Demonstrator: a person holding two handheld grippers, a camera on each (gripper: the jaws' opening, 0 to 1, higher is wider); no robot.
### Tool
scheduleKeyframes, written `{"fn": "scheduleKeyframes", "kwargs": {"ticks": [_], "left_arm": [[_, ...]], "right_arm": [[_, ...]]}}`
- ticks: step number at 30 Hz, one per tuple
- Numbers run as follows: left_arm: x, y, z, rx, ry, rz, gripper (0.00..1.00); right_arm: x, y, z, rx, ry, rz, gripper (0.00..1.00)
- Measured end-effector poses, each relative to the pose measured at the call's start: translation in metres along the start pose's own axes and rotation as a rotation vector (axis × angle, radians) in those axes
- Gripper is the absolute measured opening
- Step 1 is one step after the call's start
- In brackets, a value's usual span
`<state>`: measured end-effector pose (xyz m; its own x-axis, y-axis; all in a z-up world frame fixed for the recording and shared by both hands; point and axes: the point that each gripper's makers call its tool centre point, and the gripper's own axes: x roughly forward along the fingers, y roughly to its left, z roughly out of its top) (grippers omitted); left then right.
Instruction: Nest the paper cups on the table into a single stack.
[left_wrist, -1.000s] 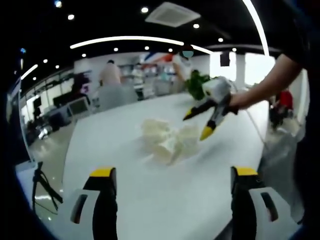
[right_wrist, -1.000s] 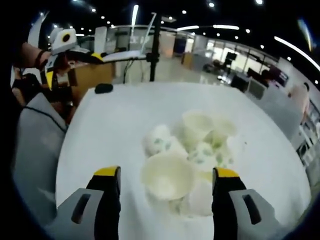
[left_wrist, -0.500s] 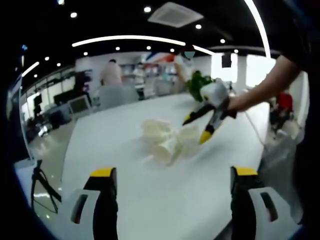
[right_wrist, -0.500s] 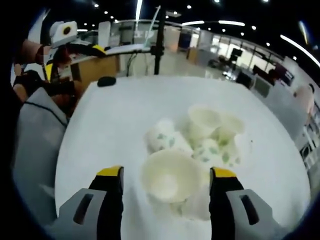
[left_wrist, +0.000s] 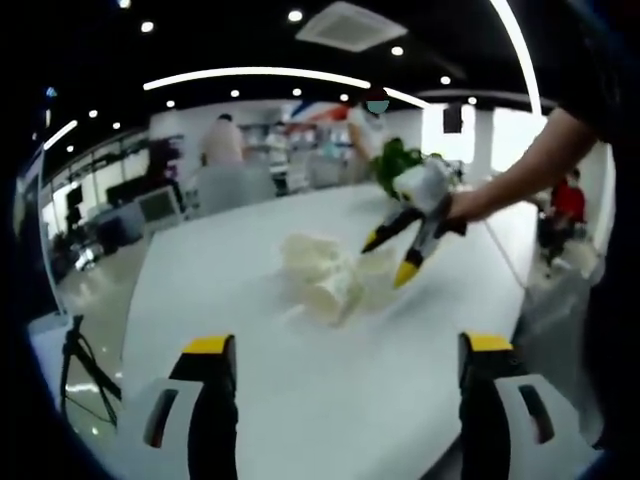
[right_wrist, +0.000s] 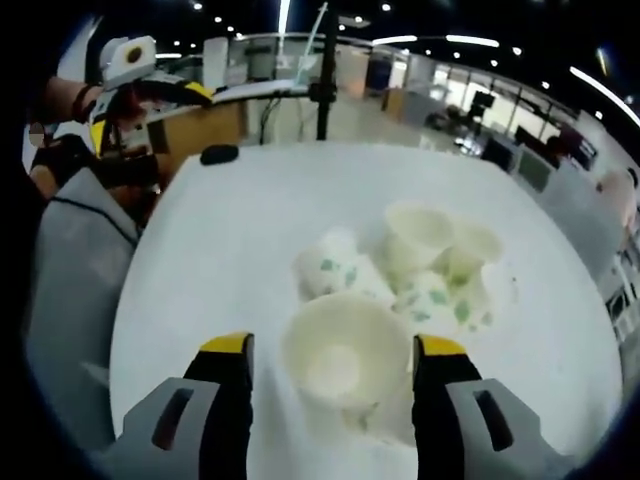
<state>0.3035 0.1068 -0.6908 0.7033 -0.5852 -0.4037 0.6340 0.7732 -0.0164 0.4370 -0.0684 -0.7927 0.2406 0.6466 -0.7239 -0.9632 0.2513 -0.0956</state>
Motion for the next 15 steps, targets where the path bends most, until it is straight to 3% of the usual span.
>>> {"fn": "scheduleKeyframes", "kwargs": {"ticks": [15], "left_arm": [[0.0011, 0.0008, -0.0039, -0.002, -0.001, -0.001, 0.90]], "right_arm": [[0.0056, 0.0036, -0.0044, -0.027, 0.019, 0.016, 0.49]]}}
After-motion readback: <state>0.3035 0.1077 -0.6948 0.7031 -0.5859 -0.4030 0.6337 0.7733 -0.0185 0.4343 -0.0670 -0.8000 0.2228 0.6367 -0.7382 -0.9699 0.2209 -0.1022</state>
